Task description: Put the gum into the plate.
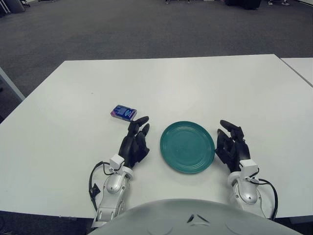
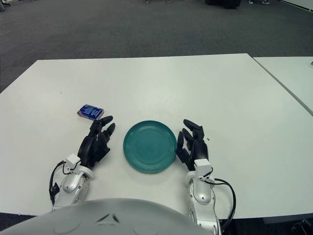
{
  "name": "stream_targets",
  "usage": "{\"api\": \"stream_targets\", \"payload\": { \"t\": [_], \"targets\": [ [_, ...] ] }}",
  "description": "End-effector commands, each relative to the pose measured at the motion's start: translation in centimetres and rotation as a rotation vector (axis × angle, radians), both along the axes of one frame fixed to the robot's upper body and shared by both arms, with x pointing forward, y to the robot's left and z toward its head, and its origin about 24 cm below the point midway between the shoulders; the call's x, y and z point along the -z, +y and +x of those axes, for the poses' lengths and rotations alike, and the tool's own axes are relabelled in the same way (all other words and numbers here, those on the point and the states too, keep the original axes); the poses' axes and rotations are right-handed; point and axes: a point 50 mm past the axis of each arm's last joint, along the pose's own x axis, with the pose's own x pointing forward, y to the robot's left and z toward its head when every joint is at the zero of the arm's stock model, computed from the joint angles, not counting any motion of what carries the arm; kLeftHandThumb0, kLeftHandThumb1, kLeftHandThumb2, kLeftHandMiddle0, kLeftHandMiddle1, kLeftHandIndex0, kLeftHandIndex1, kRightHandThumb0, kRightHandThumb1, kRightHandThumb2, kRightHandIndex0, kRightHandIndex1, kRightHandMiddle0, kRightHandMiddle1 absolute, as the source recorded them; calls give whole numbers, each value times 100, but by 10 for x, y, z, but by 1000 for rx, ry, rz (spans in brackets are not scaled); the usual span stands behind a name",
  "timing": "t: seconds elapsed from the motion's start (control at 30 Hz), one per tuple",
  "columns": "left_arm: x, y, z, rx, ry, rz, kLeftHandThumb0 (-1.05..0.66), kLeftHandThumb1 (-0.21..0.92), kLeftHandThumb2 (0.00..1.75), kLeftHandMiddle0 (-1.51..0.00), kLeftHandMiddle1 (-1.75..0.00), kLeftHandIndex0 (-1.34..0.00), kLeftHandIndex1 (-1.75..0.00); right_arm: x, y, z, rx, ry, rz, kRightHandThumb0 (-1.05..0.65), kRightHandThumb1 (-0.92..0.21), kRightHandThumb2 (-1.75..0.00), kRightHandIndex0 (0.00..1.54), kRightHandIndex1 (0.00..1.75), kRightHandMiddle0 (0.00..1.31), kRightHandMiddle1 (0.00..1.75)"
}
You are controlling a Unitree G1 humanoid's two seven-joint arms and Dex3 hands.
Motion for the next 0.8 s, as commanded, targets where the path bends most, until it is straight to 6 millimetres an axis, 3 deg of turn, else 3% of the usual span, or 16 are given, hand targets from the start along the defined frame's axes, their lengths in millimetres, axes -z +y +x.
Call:
{"api": "stream_targets", "payload": {
  "t": [0.0, 0.77],
  "targets": [
    [2, 2, 0, 6, 9, 8, -89, 92, 95, -40, -5, 0, -102, 17, -1, -12, -10, 115, 6, -70, -92, -77, 36, 33, 0, 87],
    [-2, 2, 3, 5, -17, 10, -91, 92, 97, -41, -5, 0, -106, 16, -2, -11, -8, 114, -2, -70, -92, -78, 36, 33, 0, 85]
  ]
}}
